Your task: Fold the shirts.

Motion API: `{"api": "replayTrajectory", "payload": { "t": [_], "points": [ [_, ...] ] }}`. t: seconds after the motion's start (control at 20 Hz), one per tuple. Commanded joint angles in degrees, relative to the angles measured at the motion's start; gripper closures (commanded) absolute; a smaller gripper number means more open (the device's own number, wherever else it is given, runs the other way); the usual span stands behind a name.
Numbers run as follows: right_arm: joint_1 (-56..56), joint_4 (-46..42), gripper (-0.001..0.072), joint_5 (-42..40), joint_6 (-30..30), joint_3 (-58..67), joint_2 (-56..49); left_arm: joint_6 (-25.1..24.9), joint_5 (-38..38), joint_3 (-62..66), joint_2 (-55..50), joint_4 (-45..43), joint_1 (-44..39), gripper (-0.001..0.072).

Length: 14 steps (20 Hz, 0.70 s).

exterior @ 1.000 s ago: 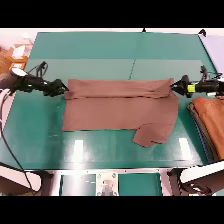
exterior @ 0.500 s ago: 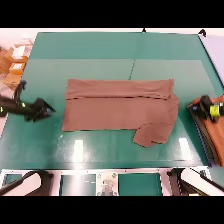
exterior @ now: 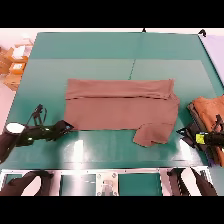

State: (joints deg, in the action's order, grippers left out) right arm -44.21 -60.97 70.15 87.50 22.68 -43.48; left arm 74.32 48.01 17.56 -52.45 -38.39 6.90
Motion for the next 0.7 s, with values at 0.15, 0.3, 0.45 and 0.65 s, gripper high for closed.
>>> {"api": "replayTrajectory", "payload": {
  "t": [0.15, 0.3, 0.45, 0.65],
  "points": [
    [0.11, 0.96, 0.0277, -1.62, 0.15, -1.81, 0.83, 1.66, -16.41, -1.86, -8.52, 9.35, -9.46, 0.0149],
    [2.1, 0.9, 0.0143, -1.09, 0.15, -1.81, 0.83, -5.62, -17.75, -1.33, -9.18, 17.57, -9.46, 0.0618],
    [2.69, 0.81, 0.0144, 1.97, 1.66, -2.47, 0.83, -7.39, -16.52, 0.2, -9.18, 17.33, -9.46, 0.0686],
    [2.69, -0.31, 0.0145, 0.33, 3.15, -6.08, -0.9, -7.39, -14.64, 0.17, -9.16, 16.68, -9.46, 0.0686]
  ]
}}
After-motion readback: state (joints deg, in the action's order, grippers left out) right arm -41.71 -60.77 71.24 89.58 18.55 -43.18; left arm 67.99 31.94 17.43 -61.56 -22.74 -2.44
